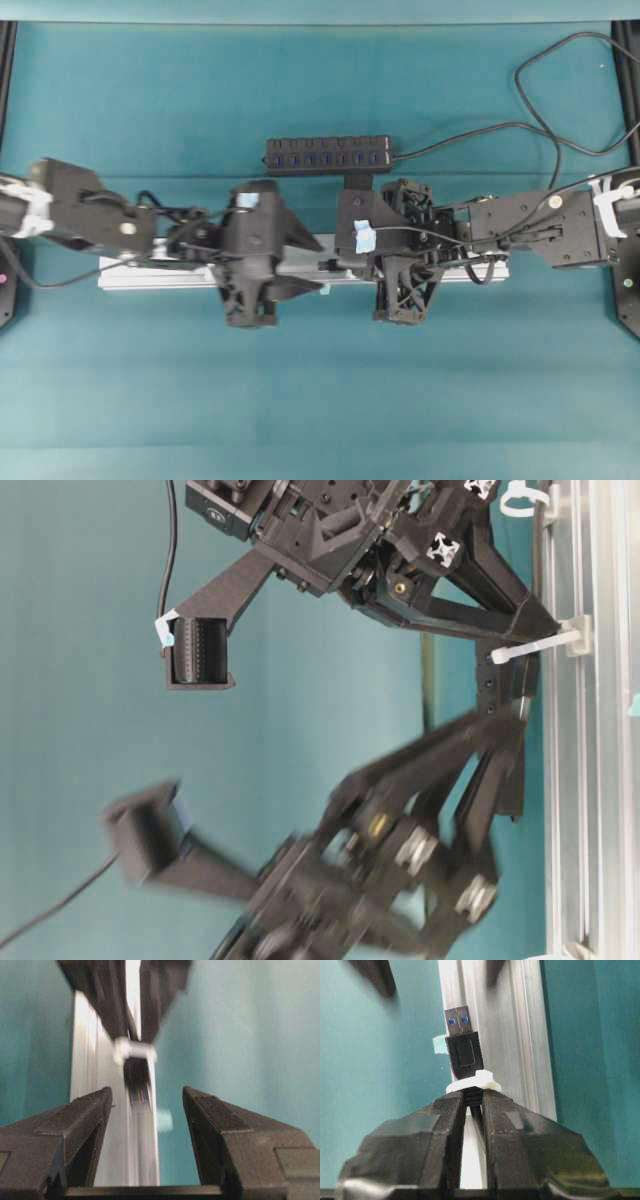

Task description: Pass the USB cable through three rings with both arms.

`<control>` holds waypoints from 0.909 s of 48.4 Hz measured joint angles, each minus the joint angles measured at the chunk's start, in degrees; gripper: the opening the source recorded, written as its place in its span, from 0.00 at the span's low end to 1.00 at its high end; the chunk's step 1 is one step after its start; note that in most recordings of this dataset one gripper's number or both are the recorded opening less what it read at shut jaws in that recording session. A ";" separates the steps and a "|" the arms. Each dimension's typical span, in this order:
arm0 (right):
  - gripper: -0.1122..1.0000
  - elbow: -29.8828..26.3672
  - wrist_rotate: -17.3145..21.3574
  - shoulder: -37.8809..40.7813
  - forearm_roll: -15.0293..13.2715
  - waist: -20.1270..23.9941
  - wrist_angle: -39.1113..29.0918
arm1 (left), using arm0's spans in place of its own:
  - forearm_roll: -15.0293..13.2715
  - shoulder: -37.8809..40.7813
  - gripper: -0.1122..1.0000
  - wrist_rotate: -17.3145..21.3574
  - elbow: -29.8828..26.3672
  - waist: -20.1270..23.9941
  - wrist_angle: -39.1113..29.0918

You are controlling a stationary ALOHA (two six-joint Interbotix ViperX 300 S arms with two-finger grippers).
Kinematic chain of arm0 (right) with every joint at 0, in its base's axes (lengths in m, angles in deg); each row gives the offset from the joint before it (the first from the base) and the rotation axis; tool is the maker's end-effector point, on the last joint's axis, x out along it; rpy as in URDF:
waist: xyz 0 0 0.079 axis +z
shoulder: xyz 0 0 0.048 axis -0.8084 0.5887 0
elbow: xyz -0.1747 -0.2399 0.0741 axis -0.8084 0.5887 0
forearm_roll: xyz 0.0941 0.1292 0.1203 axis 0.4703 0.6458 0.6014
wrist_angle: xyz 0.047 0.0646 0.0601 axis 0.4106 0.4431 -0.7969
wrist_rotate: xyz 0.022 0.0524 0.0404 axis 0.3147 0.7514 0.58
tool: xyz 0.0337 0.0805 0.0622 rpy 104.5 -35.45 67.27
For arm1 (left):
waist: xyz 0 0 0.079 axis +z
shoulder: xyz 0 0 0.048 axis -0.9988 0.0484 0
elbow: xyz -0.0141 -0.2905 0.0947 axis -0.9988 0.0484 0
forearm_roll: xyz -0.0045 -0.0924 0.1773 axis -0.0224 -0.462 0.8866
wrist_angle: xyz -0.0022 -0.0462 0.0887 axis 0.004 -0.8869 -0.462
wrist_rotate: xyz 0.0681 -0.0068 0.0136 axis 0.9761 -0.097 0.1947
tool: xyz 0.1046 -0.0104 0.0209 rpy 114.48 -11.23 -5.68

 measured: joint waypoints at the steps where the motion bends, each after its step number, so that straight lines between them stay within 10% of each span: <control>1: 0.04 0.09 0.00 0.09 0.00 0.00 0.00 | 0.09 0.62 0.66 0.00 -0.35 0.09 0.18; 44: 0.04 0.00 0.00 0.00 0.09 0.00 0.09 | 0.00 5.01 0.78 -0.09 -2.72 0.88 1.41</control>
